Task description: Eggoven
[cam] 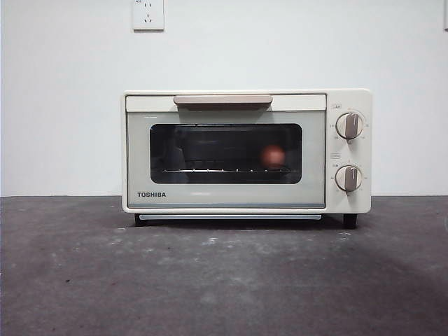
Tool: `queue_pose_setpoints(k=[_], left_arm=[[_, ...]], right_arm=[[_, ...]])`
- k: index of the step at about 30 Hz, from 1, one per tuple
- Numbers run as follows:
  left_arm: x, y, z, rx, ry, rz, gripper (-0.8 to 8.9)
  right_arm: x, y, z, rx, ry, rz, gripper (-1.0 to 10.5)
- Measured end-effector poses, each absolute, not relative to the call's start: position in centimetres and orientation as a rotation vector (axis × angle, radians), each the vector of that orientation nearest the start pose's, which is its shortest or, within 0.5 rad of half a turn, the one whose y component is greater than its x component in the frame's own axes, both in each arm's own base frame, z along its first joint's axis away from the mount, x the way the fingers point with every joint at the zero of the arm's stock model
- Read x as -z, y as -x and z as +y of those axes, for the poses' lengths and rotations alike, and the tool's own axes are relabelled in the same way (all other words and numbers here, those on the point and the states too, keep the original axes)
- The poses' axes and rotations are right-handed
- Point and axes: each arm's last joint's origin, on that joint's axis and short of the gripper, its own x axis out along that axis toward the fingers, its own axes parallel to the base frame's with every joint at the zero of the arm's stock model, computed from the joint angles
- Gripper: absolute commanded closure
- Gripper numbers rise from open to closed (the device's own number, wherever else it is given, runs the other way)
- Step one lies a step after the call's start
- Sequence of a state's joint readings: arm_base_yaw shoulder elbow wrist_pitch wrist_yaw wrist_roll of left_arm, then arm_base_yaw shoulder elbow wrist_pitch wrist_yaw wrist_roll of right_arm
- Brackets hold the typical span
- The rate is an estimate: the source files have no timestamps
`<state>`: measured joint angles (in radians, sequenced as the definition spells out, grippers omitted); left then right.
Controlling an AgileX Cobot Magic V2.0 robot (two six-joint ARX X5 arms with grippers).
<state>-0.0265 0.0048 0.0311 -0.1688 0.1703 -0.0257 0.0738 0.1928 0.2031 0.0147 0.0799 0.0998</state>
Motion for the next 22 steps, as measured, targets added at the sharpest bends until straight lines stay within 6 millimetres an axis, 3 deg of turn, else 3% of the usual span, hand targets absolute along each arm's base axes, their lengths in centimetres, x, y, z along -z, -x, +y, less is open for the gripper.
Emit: queue_pose_setpoints(k=[12, 22], left_arm=[[-15.8, -9.4, -0.7, 0.195, 0.036, 0.145, 8.06], [-15.8, -9.4, -0.7, 0.195, 0.036, 0.145, 8.06]], right_arm=[[-16.6, -9.8, -0.4, 0.101, -0.100, 0.018, 9.4], [-15.3, -9.6, -0.4, 0.106, -0.096, 0.145, 9.4]])
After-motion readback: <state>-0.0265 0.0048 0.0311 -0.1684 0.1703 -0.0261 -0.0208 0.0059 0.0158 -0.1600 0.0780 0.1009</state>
